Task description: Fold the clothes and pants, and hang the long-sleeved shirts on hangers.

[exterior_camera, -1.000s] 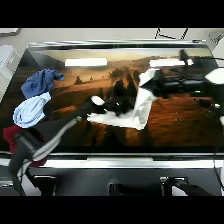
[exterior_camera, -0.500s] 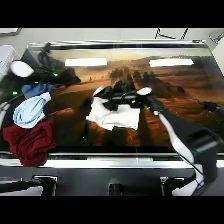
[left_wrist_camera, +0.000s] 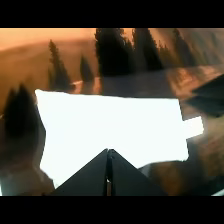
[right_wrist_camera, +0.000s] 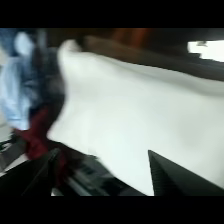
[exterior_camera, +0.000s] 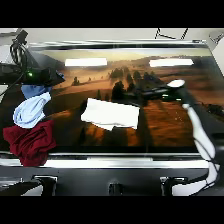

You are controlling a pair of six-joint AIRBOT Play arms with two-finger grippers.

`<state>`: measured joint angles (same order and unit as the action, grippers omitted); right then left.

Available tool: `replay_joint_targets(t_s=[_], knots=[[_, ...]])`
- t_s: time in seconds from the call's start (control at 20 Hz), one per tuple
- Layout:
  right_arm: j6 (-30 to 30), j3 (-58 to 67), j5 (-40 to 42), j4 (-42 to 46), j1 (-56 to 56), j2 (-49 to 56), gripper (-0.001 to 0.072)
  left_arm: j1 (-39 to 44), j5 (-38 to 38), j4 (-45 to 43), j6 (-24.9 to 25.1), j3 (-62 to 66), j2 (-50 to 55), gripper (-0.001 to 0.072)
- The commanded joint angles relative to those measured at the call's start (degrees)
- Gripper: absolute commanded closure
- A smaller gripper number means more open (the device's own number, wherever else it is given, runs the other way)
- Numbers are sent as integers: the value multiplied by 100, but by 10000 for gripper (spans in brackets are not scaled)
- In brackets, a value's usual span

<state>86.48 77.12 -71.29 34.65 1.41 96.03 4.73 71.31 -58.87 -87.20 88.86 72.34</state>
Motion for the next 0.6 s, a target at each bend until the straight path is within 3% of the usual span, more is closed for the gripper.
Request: replay_joint_targets(t_s=[0.0, 0.1, 0.15, 0.2, 0.35, 0.55], knots=[[739, -610, -881, 2302, 1023, -348, 54, -17, 173, -28, 44, 0, -101, 686], [361, -1110, -595, 1727, 1012, -345, 54, 0, 155, -31, 42, 0, -94, 686], [-428, -1716, -2, 538, 785, -310, 54, 0, 133, -26, 13, 0, -94, 687], [-737, -1856, 186, 92, 627, -254, 54, 0, 133, -26, -13, 0, -94, 687], [-951, -1869, 470, -496, 138, 90, 58, 0, 133, -17, -90, 0, -94, 686], [-1668, -1698, 448, -1318, -173, 219, 182, 0, 131, -15, -195, 0, -94, 686]])
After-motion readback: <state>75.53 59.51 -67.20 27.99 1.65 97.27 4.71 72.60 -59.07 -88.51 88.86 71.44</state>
